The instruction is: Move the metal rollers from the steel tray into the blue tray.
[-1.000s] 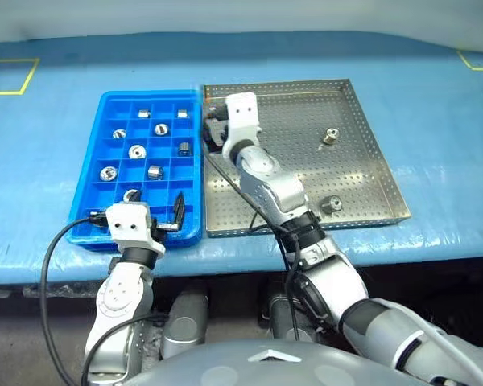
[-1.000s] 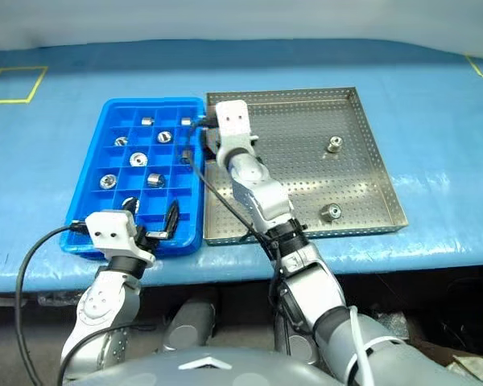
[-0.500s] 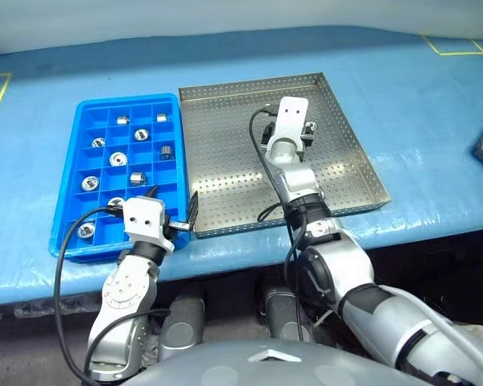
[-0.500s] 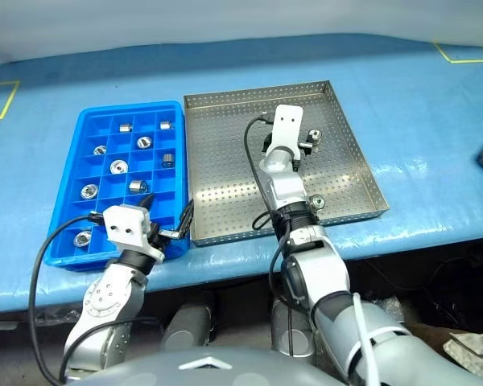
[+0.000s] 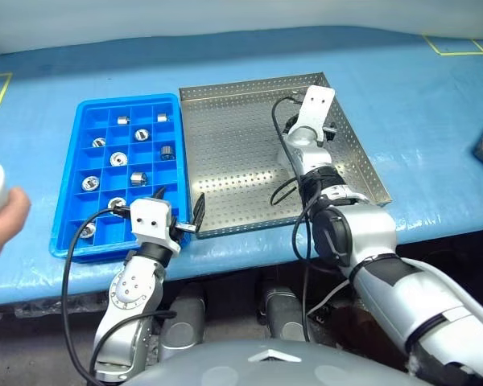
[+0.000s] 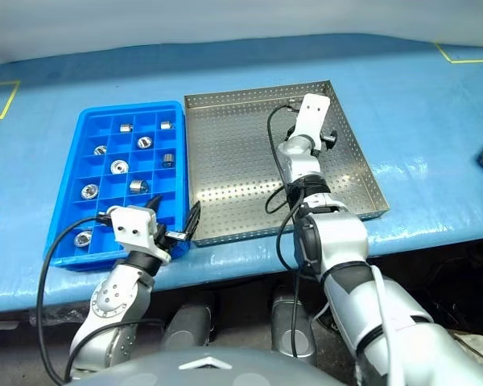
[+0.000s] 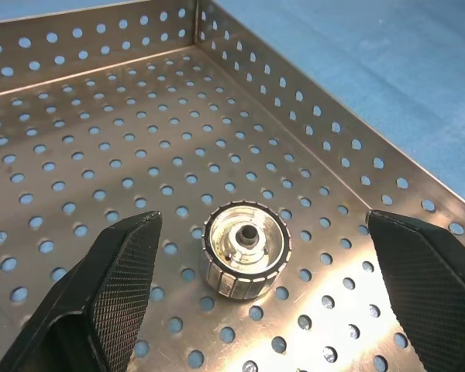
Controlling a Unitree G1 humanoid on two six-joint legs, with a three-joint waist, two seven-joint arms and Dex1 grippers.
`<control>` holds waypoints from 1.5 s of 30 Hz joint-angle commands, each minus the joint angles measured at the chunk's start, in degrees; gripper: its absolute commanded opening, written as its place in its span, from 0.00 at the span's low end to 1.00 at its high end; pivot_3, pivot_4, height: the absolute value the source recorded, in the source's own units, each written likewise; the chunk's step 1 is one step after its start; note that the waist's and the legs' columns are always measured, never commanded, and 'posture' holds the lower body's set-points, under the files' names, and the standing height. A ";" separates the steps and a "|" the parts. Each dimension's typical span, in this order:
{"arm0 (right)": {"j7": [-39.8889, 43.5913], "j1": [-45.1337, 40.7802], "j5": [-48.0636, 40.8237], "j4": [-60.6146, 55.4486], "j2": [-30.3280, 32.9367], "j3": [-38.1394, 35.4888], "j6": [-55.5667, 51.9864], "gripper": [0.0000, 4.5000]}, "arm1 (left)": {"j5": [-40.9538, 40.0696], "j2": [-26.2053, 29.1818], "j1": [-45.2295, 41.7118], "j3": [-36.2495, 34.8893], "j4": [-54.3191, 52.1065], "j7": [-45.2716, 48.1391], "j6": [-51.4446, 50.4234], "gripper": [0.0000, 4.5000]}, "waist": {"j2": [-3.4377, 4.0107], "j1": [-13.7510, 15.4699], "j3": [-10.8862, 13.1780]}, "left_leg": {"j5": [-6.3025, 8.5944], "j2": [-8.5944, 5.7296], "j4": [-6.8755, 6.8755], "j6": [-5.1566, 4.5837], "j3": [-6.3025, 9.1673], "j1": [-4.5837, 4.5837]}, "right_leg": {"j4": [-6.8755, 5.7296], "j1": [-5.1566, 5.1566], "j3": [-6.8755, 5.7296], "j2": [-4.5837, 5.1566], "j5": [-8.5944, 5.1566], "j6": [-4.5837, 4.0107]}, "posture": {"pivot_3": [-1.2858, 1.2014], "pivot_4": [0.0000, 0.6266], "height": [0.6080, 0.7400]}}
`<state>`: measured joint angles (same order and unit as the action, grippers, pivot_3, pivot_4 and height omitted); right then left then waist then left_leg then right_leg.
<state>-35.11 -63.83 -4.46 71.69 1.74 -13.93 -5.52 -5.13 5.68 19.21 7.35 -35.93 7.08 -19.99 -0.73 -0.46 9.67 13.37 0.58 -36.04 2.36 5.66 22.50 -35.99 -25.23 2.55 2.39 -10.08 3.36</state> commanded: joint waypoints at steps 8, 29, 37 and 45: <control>4.41 -2.55 -2.80 2.55 1.77 -4.09 1.30 0.99 | 0.11 -0.76 0.55 1.19 -0.13 -0.96 0.29 1.00 | 0.00 0.42 0.00 | -0.01 -0.01 0.00 -0.02 0.00 -0.01 | 0.00 0.02 0.01 0.00 0.01 -0.01 | 0.62 0.24 1.00; 0.29 -1.45 -2.61 1.99 1.43 -5.15 2.16 0.14 | -0.14 -1.30 -0.56 1.43 1.42 -1.72 0.81 1.00 | 0.04 1.63 -0.03 | -0.03 -0.02 -0.01 -0.05 -0.04 -0.03 | 0.00 0.03 0.04 0.00 0.03 -0.06 | 0.61 0.24 1.00; -0.42 -0.45 -2.48 1.99 1.74 -4.97 1.84 0.00 | -0.37 -1.23 -1.69 1.72 2.35 -1.19 0.86 1.00 | 0.08 1.28 -0.04 | -0.05 -0.03 -0.02 -0.08 -0.11 -0.17 | 0.02 0.16 0.11 0.00 0.02 -0.11 | 0.60 0.24 1.00; 0.06 0.09 -3.23 1.58 0.76 -5.38 2.23 0.00 | -0.47 -1.27 -1.77 1.71 2.61 -1.03 1.00 1.00 | 0.08 0.97 -0.04 | -0.02 -0.02 0.01 -0.15 -0.18 -0.76 | 0.07 0.70 0.17 0.00 -0.22 0.08 | 0.60 0.24 1.00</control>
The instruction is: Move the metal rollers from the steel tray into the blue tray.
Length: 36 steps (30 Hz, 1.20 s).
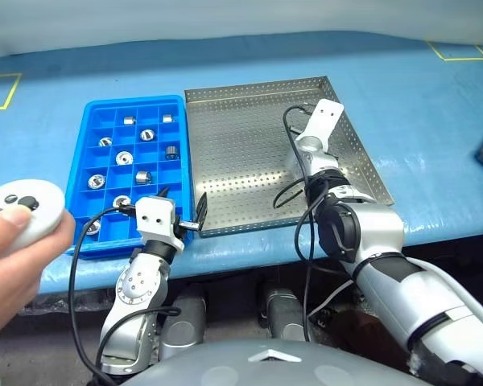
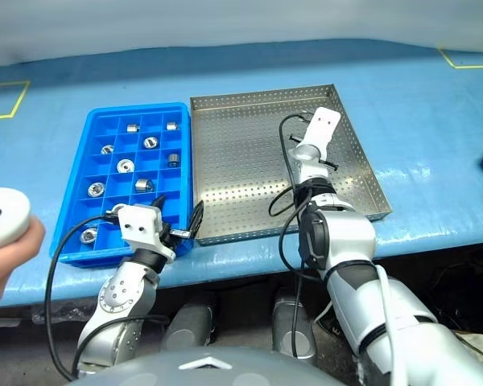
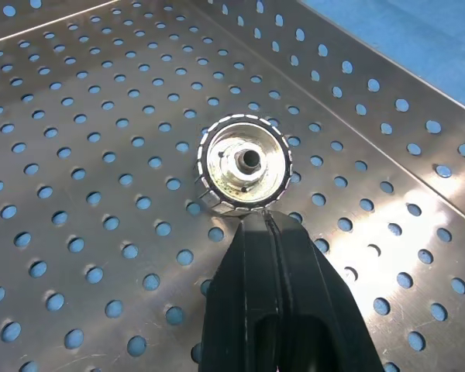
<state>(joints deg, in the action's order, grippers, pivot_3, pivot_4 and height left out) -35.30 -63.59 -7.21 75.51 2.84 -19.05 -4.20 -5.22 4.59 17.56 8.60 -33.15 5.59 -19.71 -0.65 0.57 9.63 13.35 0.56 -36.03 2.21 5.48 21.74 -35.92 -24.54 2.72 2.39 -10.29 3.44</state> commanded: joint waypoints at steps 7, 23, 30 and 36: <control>2.16 -0.35 -3.14 -4.65 -1.77 -1.72 1.74 0.14 | -0.48 0.11 -0.74 0.58 0.46 1.24 0.53 1.00 | 0.00 -0.63 0.00 | -0.01 0.00 0.00 -0.03 -0.04 -0.02 | -0.01 0.00 0.05 0.00 0.01 0.01 | 0.59 0.24 1.00; -0.59 9.83 0.49 -26.86 -7.57 5.03 -10.70 0.99 | -0.66 0.17 -3.08 0.51 2.56 2.61 0.47 1.00 | 0.01 -1.22 -0.01 | -0.01 0.00 0.01 -0.04 -0.07 -0.02 | 0.00 0.00 0.09 0.00 0.01 0.03 | 0.58 0.24 1.00; 5.54 26.39 4.33 -56.02 -9.88 14.90 -24.81 0.99 | -0.76 -0.13 -2.92 0.44 2.87 2.33 0.55 1.00 | 0.11 -1.19 -0.06 | -0.01 -0.01 0.00 -0.03 -0.07 -0.02 | 0.00 -0.01 0.10 0.01 0.00 0.05 | 0.58 0.24 1.00; 11.52 33.87 4.64 -74.25 -8.56 18.69 -37.06 0.99 | -0.99 -0.10 -2.92 0.76 3.26 2.66 0.38 1.00 | 0.14 -1.24 -0.07 | -0.01 0.00 -0.03 -0.04 -0.07 -0.05 | -0.02 -0.02 0.08 0.01 -0.02 0.06 | 0.56 0.24 1.00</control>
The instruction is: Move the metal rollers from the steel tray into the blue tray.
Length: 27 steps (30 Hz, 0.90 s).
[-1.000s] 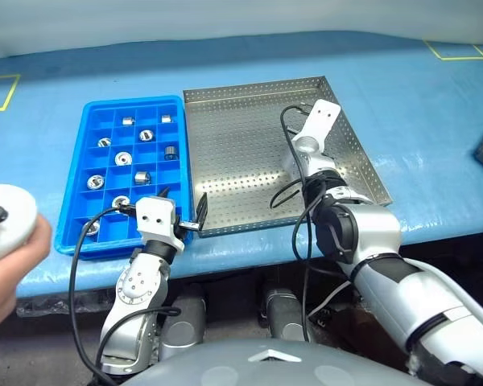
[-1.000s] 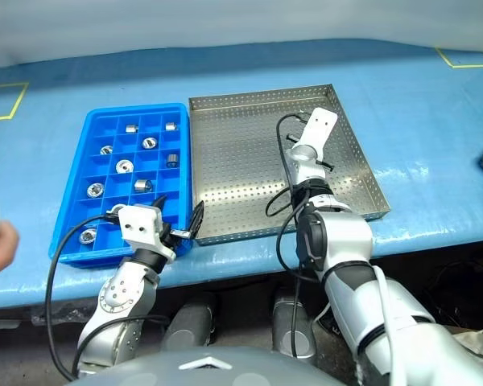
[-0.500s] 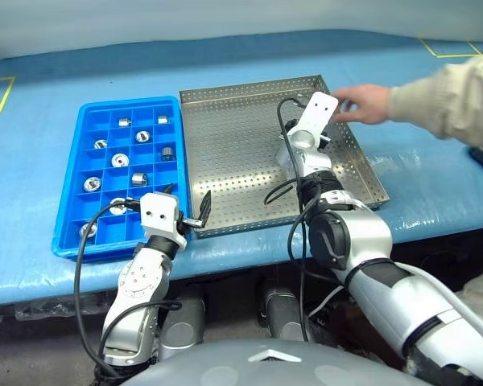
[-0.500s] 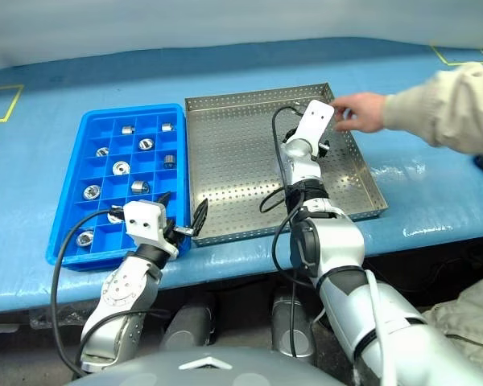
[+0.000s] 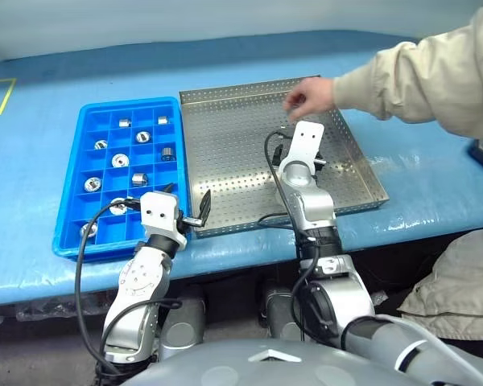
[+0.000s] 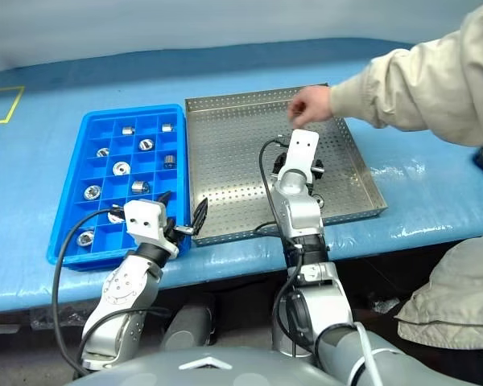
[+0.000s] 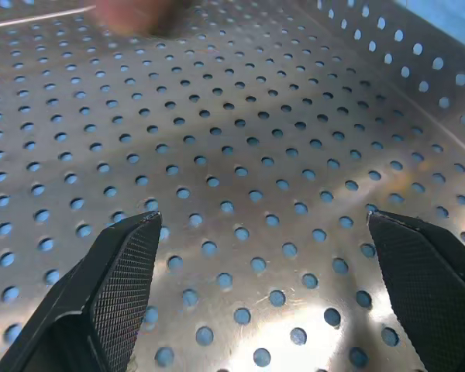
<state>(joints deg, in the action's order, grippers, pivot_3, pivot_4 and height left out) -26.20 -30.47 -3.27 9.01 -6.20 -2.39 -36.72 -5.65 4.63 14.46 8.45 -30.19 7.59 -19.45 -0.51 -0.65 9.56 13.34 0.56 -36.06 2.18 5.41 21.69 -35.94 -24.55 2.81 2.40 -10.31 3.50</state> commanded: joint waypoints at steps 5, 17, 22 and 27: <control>8.82 3.18 -2.01 -19.92 2.20 3.04 -18.92 0.99 | -0.78 -0.17 -0.30 1.27 0.78 1.10 -0.05 1.00 | 0.00 0.05 0.00 | 0.00 0.00 0.00 0.00 0.00 0.03 | 0.03 -0.01 -0.01 0.01 -0.01 0.00 | 0.56 0.24 1.00; 14.04 5.69 -0.99 -31.93 5.03 4.09 -33.47 0.99 | -0.74 -0.33 -1.14 1.46 1.83 1.51 0.17 1.00 | 0.00 0.03 0.00 | 0.00 -0.03 -0.05 0.01 0.00 0.07 | 0.06 -0.02 -0.06 0.07 -0.02 0.03 | 0.55 0.24 1.00; 16.93 5.67 -1.61 -31.67 5.49 4.83 -34.46 0.99 | -0.59 -0.27 -1.30 1.40 1.87 1.64 0.17 1.00 | 0.00 0.02 0.00 | 0.00 -0.03 -0.05 0.01 0.00 0.11 | 0.09 -0.04 -0.07 0.08 -0.02 0.03 | 0.55 0.24 1.00; 19.64 2.90 -1.82 -27.14 4.34 5.93 -29.85 0.99 | -0.58 -0.27 -1.45 1.27 1.80 1.75 0.04 1.00 | -0.01 -0.10 0.00 | 0.01 -0.04 -0.05 0.01 0.00 0.12 | 0.11 -0.05 -0.09 0.09 -0.02 0.03 | 0.55 0.24 1.00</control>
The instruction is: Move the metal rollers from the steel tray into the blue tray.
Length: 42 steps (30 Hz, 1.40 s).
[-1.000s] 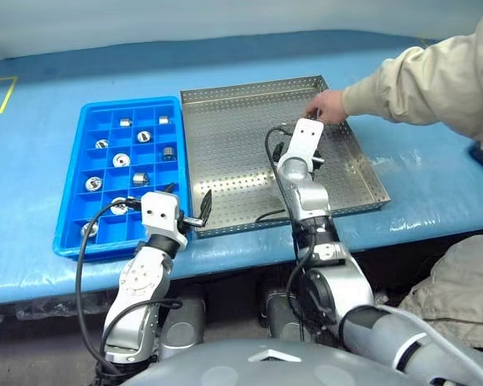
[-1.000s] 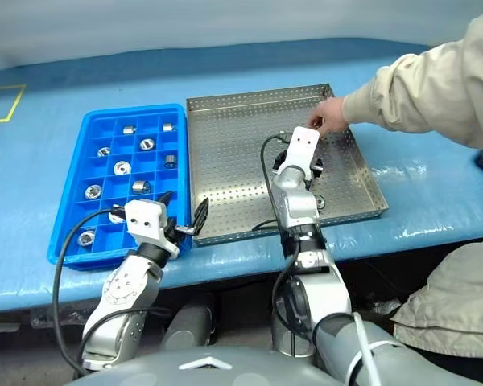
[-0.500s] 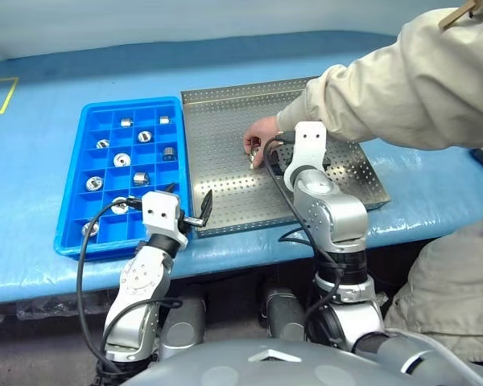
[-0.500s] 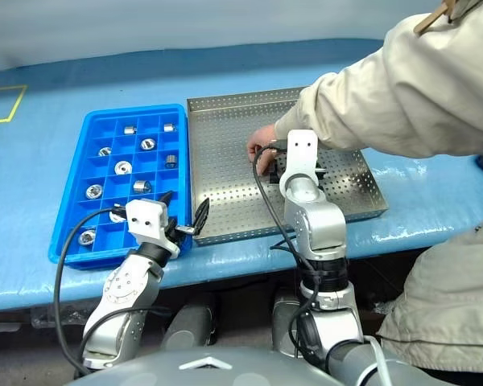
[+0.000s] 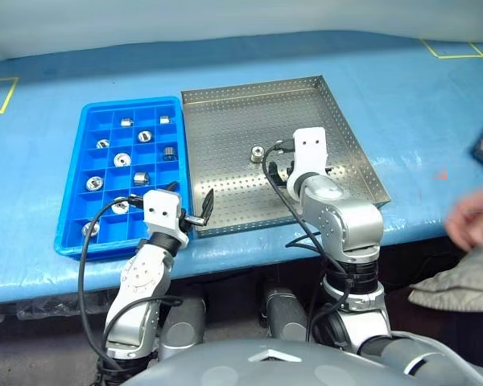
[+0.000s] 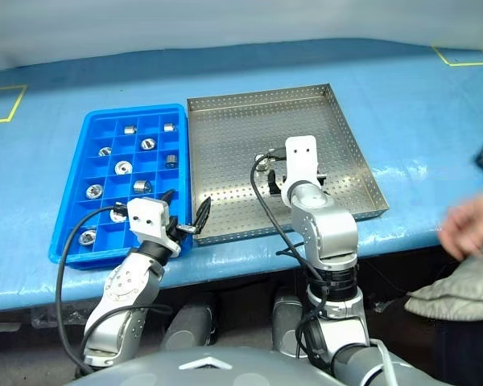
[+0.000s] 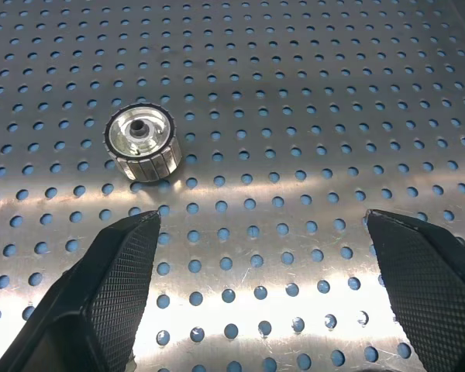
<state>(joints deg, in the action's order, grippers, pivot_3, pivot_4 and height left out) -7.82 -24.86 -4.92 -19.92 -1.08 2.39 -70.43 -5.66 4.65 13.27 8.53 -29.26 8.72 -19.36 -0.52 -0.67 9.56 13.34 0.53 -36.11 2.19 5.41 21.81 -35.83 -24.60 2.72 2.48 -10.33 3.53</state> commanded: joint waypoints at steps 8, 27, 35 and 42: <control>3.91 -10.24 0.14 18.78 -3.89 1.38 17.97 0.99 | -0.82 1.64 0.46 1.96 -1.02 3.04 0.48 1.00 | -0.01 -0.05 0.01 | 0.00 0.01 0.04 0.00 0.00 0.02 | 0.03 -0.02 -0.04 0.00 0.00 0.00 | 0.57 0.24 1.00; 5.06 -14.97 1.57 41.96 -4.82 -0.84 32.37 0.99 | -1.98 8.63 3.16 2.15 -9.78 7.69 0.56 1.00 | 0.00 0.14 0.09 | 0.04 0.05 0.21 -0.04 0.01 0.08 | 0.02 -0.14 -0.04 -0.03 -0.06 -0.07 | 0.60 0.24 1.00; 6.25 -11.72 1.58 36.22 -6.12 1.09 29.68 0.51 | -2.71 8.24 3.14 0.98 -11.40 6.84 -0.17 1.00 | 0.01 0.11 0.09 | 0.04 0.06 0.21 -0.05 0.01 0.04 | 0.01 -0.12 -0.05 -0.03 -0.07 -0.08 | 0.60 0.24 1.00; 8.21 -13.06 1.36 29.97 -8.07 3.74 28.58 0.38 | -2.62 7.09 4.35 -0.81 -12.36 4.49 0.00 1.00 | 0.01 0.48 0.11 | 0.04 0.07 0.23 -0.05 0.03 0.07 | 0.01 -0.15 -0.06 -0.05 -0.08 -0.09 | 0.62 0.24 1.00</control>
<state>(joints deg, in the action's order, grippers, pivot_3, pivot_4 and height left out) -0.13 -35.66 -3.17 14.25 -7.77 5.47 -41.95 -7.85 12.25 17.23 8.83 -38.64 13.95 -19.86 -0.51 -0.19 9.67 13.38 0.59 -35.88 2.14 5.44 21.89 -35.81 -24.75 2.66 2.44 -10.41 3.44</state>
